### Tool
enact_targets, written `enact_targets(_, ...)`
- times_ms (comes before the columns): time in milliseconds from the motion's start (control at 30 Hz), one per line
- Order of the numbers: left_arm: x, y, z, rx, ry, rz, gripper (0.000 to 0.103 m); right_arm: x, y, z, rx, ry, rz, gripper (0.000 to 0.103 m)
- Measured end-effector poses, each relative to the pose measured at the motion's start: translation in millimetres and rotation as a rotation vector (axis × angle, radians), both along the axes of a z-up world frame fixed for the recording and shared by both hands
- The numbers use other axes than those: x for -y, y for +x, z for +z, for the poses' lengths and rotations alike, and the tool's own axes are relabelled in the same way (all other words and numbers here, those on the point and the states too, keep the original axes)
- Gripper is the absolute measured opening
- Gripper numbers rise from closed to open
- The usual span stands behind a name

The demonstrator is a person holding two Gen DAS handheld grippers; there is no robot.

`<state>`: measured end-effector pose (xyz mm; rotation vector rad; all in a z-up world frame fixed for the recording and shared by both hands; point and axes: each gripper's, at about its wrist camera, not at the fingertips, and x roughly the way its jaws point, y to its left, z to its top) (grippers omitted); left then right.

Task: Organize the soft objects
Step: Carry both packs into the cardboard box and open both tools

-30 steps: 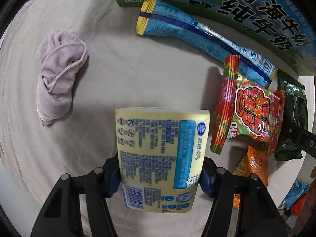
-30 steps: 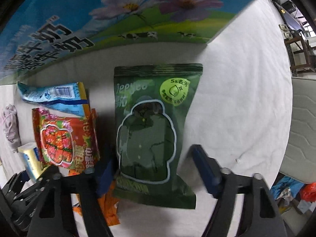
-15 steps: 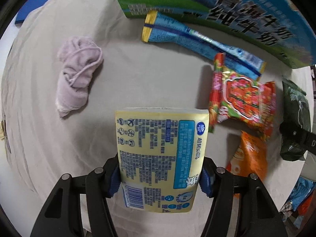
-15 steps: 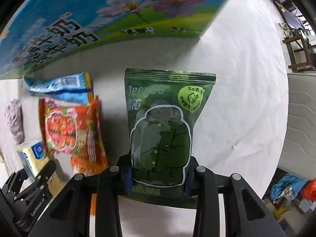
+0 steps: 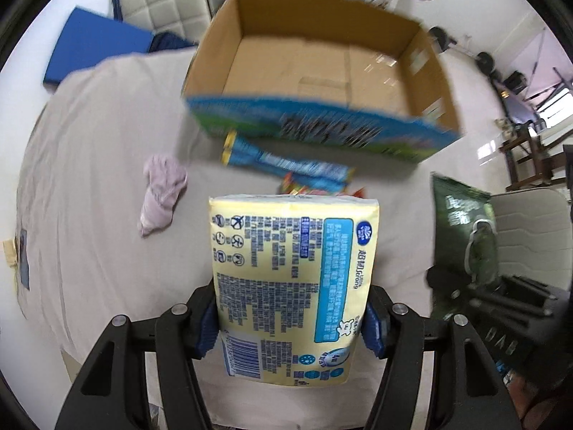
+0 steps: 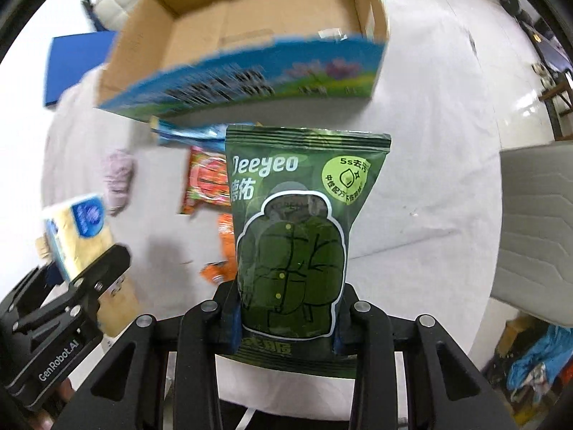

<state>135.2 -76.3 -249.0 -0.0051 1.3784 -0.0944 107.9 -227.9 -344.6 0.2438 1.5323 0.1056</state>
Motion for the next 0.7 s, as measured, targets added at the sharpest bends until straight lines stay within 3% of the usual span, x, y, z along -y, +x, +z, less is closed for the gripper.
enact_targets(100, 3.6, 12.1, 25.8, 0.034, -0.019, -0.017, 0.061, 4.5, 3.8, 42.6, 0.056, 0.027, 0.012, 0.037)
enact_targets(167, 7.2, 20.8, 42.1, 0.062, -0.037, -0.025, 0.061, 10.1, 6.4, 101.5, 0.090, 0.045, 0.013, 0.037)
enact_targets(333, 11.6, 60.8, 67.6, 0.101, -0.070, -0.034, 0.061, 19.5, 21.5, 151.5, 0.181, 0.051, 0.022, 0.037)
enact_targets(400, 8.0, 80.3, 64.4, 0.105, -0.091, -0.036, 0.061, 21.3, 35.0, 166.4, 0.202, 0.053, 0.017, 0.037)
enact_targets(533, 9.0, 134.7, 62.9, 0.081, -0.122, -0.067, 0.061, 25.5, 73.5, 178.1, 0.218, 0.045, -0.010, 0.037)
enact_targets(700, 12.4, 198.9, 38.3, 0.007, -0.155, -0.090, 0.061, 18.1, 148.3, 151.0, 0.186, 0.036, -0.042, 0.037)
